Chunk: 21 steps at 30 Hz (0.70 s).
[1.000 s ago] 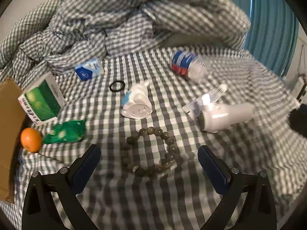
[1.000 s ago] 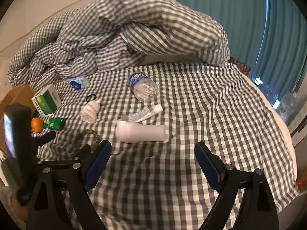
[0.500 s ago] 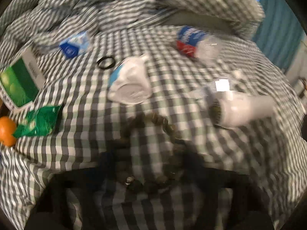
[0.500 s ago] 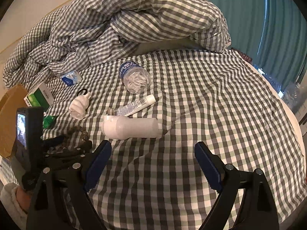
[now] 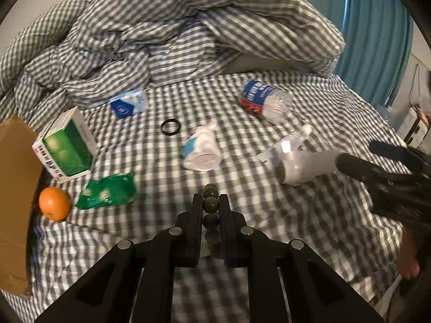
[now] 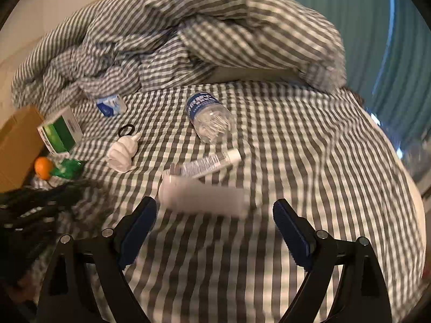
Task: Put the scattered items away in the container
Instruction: 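Grasp the dark bead bracelet with the left gripper, then grasp the white plastic bottle with the right gripper while the left holds the bracelet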
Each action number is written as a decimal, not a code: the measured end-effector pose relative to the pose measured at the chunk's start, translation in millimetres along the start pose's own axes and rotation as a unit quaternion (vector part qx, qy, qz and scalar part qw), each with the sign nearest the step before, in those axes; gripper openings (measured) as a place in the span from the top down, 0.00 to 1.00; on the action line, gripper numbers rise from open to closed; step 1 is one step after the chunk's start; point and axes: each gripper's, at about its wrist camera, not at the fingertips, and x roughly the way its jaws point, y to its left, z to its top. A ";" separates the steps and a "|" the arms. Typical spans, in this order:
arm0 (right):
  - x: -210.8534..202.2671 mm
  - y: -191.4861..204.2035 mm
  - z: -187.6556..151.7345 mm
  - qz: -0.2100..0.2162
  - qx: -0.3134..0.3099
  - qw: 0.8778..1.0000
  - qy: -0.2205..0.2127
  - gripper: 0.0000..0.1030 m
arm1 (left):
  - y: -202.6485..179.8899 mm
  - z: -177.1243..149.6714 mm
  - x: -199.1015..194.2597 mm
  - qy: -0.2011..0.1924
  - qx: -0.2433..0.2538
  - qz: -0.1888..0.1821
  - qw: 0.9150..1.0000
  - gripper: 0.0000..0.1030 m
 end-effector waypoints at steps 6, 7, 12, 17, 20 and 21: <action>54.1 -1.9 7.1 0.016 -0.003 0.999 0.044 0.14 | 18.9 -3.1 8.4 0.014 -0.015 0.003 1.000 0.89; 55.4 -2.2 6.4 0.028 -0.001 0.999 0.042 0.14 | 19.9 -3.4 10.8 0.015 -0.016 0.005 1.000 0.89; 65.6 3.1 -3.9 0.090 0.000 0.994 0.063 0.13 | 15.4 -5.8 20.3 0.024 -0.013 -0.008 1.000 0.89; 60.0 6.9 -7.2 0.127 0.012 0.990 0.052 0.25 | 12.3 -7.4 22.6 0.026 -0.009 -0.010 1.000 0.89; 56.0 9.4 -5.1 0.142 0.015 0.988 0.051 0.38 | 12.2 -7.6 21.1 0.027 -0.007 -0.010 1.000 0.89; 53.4 10.5 -5.2 0.148 0.015 0.988 0.050 0.53 | 12.7 -7.4 20.1 0.026 -0.007 -0.010 1.000 0.89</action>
